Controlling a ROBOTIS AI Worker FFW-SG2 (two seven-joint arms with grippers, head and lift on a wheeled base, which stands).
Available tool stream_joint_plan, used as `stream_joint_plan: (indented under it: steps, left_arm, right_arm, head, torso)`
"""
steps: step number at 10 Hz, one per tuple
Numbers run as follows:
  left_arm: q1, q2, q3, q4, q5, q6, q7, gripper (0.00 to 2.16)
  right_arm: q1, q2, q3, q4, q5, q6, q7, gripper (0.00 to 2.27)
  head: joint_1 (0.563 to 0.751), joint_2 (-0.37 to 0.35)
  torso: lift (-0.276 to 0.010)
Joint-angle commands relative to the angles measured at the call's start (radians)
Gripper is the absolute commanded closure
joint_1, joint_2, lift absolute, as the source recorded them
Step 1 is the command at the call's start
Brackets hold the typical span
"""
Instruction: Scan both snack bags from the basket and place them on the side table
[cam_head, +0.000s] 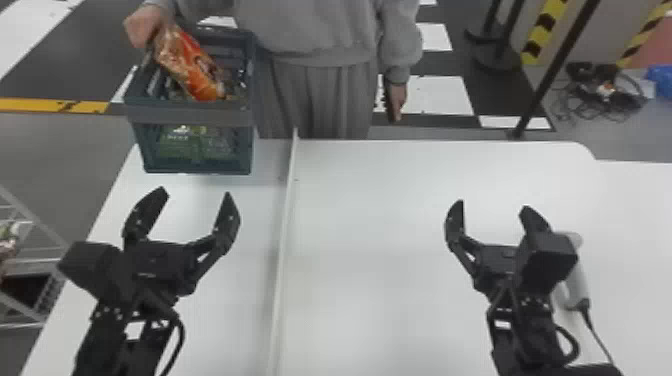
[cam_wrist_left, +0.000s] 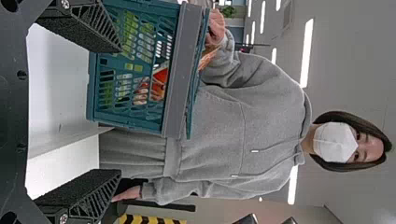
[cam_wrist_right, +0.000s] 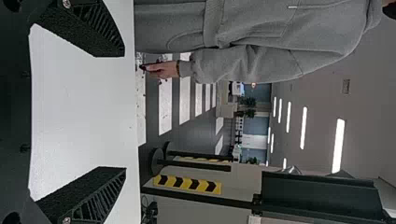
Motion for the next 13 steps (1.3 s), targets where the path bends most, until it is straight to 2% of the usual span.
stream_joint_plan:
  steps: [1, 13]
  left_arm:
    - [0.003, 0.000, 0.000, 0.001, 0.004, 0.004, -0.002, 0.07]
    - [-0.017, 0.000, -0.013, 0.042, 0.021, 0.022, -0.023, 0.07]
  right_arm:
    - [0.006, 0.000, 0.001, -0.008, 0.001, 0.000, 0.000, 0.05]
    - [-0.003, 0.003, -0.004, 0.000, -0.003, 0.015, 0.000, 0.05]
  head:
    - [0.695, -0.005]
    - [0.695, -0.016]
  torso:
    - [-0.075]
    - [-0.075]
